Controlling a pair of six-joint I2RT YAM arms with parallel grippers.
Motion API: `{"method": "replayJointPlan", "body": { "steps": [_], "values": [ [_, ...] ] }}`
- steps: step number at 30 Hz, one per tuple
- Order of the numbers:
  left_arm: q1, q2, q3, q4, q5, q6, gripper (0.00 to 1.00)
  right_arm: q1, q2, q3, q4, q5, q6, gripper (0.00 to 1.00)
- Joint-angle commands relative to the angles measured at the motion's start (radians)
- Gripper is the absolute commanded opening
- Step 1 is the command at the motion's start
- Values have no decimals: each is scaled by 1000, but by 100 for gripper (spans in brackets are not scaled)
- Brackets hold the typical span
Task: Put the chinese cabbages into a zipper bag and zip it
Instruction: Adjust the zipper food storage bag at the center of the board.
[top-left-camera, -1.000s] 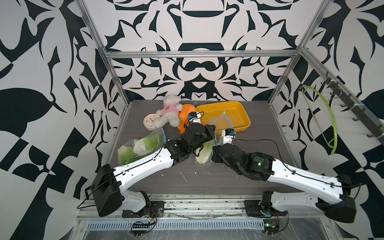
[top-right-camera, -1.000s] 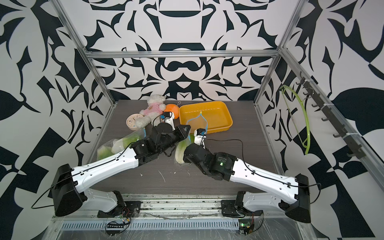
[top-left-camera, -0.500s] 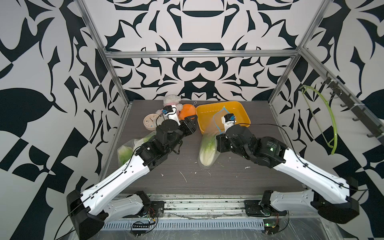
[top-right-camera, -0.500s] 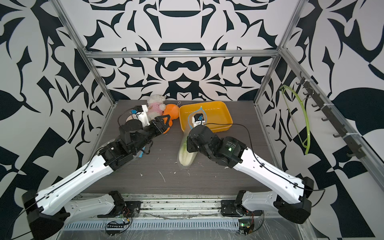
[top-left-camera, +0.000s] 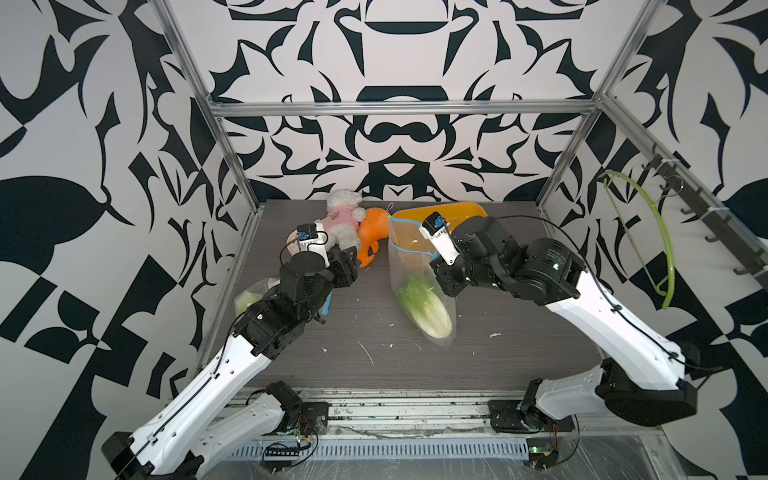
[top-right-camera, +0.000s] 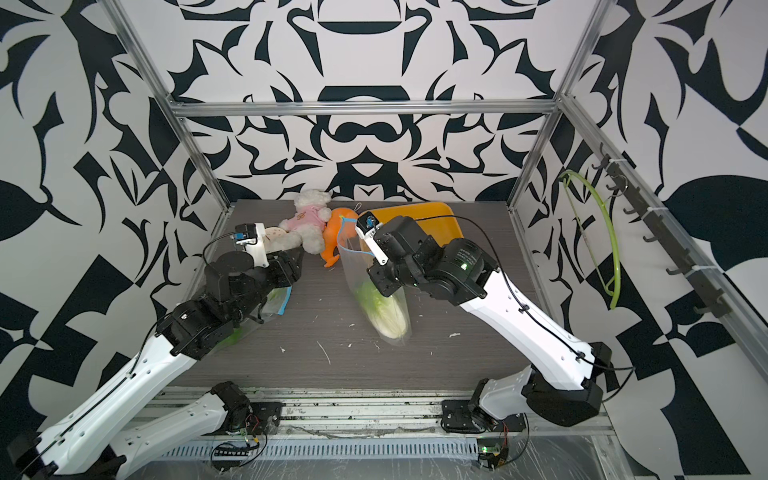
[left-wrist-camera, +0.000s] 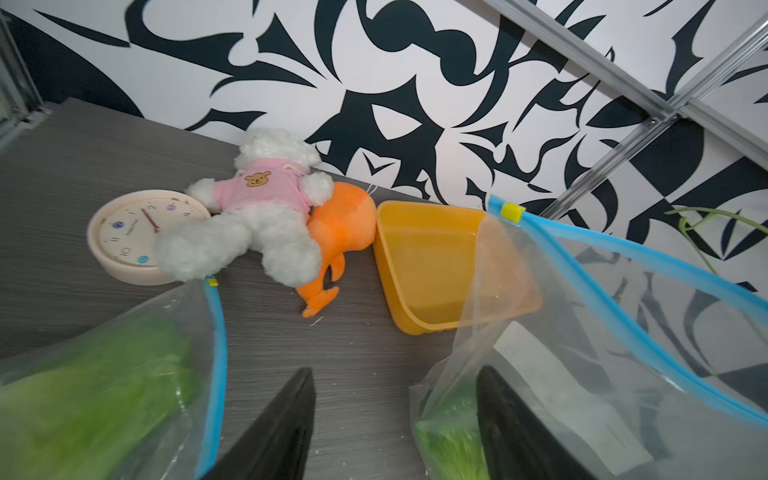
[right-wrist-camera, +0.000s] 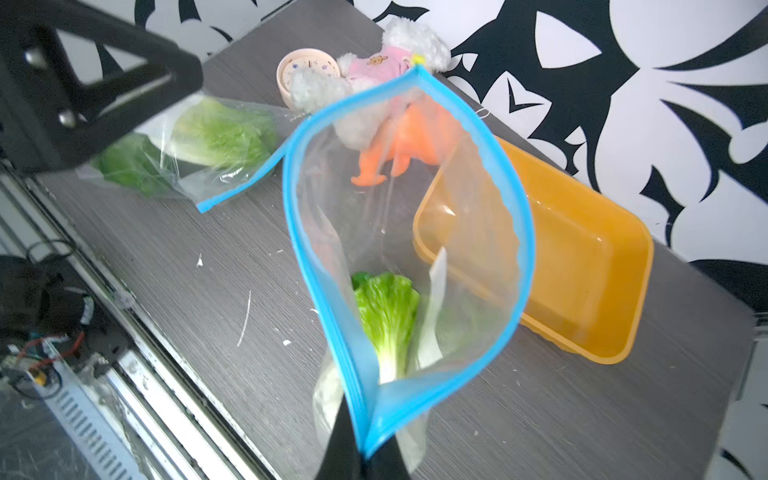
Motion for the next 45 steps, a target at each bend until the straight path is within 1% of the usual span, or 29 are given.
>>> {"method": "replayJointPlan", "body": {
  "steps": [1, 4, 7, 11, 14, 17, 22, 27, 30, 31, 33, 34, 37, 39, 40, 42, 43, 45],
  "values": [
    [17, -56, -38, -13, 15, 139, 65, -1, -38, 26, -93, 86, -153, 0],
    [20, -99, -93, 34, 61, 201, 66, -2, -84, -56, -91, 155, -203, 0],
    [20, -132, -158, 94, 165, 277, 66, -2, -120, -170, -58, 198, -256, 0],
    [20, -176, -236, 137, 260, 338, 66, -9, -161, -276, -10, 247, -268, 0],
    [19, -231, -293, 138, 330, 394, 66, -21, -177, -295, 8, 237, -267, 0],
    [20, -287, -327, 117, 332, 393, 64, -31, -188, -303, 18, 235, -256, 0],
    [20, -369, -415, 194, 489, 404, 63, -76, -191, -326, 34, 225, -234, 0],
    [20, -366, -445, 258, 581, 426, 62, -84, -198, -343, 46, 193, -213, 0],
    [20, -320, -440, 297, 692, 428, 60, -85, -196, -351, 47, 197, -198, 0],
    [20, -301, -434, 304, 734, 429, 59, -85, -198, -355, 53, 191, -194, 0],
    [18, -270, -429, 314, 777, 429, 55, -85, -198, -360, 62, 176, -190, 0],
    [20, -258, -431, 326, 787, 427, 53, -85, -196, -361, 66, 171, -189, 0],
    [20, -236, -433, 363, 806, 425, 52, -87, -190, -364, 67, 170, -187, 0],
    [20, -225, -429, 388, 810, 425, 47, -88, -188, -366, 69, 167, -184, 0],
    [19, -219, -428, 405, 808, 425, 43, -87, -190, -368, 72, 165, -184, 0],
    [19, -208, -427, 438, 805, 427, 39, -88, -194, -371, 76, 157, -185, 0],
    [20, -202, -425, 450, 805, 429, 35, -87, -198, -374, 78, 153, -184, 0],
    [20, -188, -425, 474, 809, 430, 22, -88, -206, -375, 85, 145, -184, 0]
  ]
}}
